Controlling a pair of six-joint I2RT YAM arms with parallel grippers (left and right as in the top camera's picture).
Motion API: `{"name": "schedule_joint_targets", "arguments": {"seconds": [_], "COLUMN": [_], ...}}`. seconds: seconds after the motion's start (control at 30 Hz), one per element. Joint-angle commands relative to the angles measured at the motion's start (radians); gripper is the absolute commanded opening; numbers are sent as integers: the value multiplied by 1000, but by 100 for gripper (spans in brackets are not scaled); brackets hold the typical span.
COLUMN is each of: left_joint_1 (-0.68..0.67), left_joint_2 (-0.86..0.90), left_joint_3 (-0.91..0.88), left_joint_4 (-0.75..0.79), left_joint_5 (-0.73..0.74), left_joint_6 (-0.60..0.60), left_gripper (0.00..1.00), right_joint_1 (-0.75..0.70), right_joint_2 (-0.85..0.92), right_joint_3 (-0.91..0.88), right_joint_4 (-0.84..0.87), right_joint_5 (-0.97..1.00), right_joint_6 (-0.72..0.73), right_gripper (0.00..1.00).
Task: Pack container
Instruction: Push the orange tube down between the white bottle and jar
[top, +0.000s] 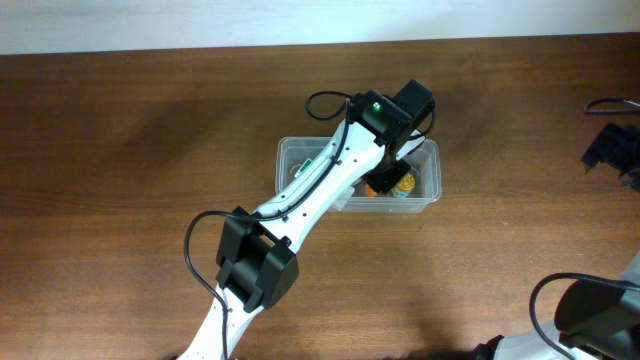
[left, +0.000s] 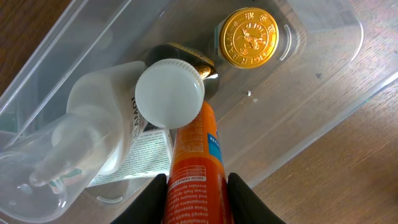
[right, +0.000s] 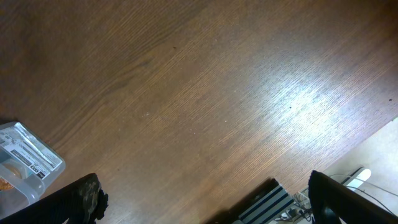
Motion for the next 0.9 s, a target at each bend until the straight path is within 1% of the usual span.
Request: {"name": "schedule_joint_targets", "arguments": {"seconds": [0.0, 0.17, 0.67, 0.7, 0.73, 0.87], "left_joint_1": [2, 2, 2, 2, 2, 2], "left_joint_2": [32, 53, 89, 89, 89, 89], "left_joint_3": [-1, -1, -1, -1, -1, -1], "left_joint_4": [-3, -23, -13, -13, -13, -12], "left_joint_5": [-11, -11, -10, -10, -10, -10], "left_joint_6": [15, 15, 15, 15, 15, 15], "left_gripper": [30, 30, 31, 42, 45, 45], "right_joint_1": [-2, -2, -2, -2, -2, -2], "right_joint_2": [5, 5, 5, 5, 5, 5], "right_joint_3": [-3, -3, -3, -3, -3, -3], "right_joint_4": [1, 1, 1, 1, 1, 1], "right_joint_5": [-5, -5, -5, -6, -6, -5], "right_joint_6": [8, 8, 8, 8, 8, 8], "right_gripper": [98, 98, 98, 98, 98, 98]}}
